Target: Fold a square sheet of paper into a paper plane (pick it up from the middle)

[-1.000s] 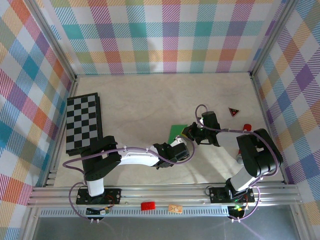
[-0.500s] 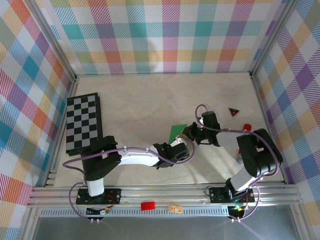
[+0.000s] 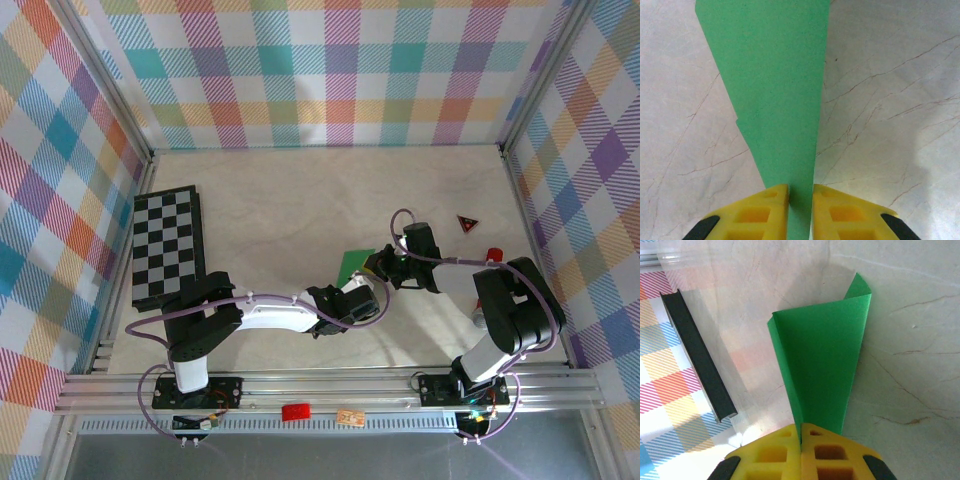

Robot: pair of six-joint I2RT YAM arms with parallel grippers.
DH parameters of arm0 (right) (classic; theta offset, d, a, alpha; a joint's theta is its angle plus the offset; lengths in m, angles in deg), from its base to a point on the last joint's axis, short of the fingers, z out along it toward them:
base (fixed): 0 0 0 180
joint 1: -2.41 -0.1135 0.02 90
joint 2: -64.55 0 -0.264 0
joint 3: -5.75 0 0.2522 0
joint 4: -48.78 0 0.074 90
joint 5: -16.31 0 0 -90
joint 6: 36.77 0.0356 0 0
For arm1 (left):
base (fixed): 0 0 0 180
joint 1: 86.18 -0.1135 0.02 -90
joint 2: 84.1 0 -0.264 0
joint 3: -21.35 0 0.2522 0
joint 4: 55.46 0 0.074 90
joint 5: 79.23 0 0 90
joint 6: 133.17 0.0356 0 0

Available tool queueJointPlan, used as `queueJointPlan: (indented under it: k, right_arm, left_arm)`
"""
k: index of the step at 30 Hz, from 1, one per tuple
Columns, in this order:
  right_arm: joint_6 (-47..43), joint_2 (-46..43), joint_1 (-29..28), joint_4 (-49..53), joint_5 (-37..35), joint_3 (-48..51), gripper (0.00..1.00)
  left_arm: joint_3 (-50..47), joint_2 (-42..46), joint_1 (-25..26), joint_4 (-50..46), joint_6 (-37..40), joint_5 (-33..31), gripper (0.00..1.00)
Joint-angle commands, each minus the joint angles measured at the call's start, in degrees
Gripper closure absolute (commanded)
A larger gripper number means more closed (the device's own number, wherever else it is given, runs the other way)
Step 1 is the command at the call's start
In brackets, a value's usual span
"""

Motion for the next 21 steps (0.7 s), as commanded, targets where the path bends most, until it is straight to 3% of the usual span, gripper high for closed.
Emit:
queueJointPlan:
  k: [1, 21]
  right_arm:
    - [0.2, 0.1, 0.2, -0.3, -0.2, 0.6, 1.0]
    - [0.2, -0.2, 0.2, -0.2, -0.1, 0.3, 1.0]
  left_arm:
    - [1.2, -0.3, 0.5, -0.1, -0.9, -0.7, 0.81]
    - [1.7, -1.5, 0.5, -0.5, -0.5, -0.8, 0.86]
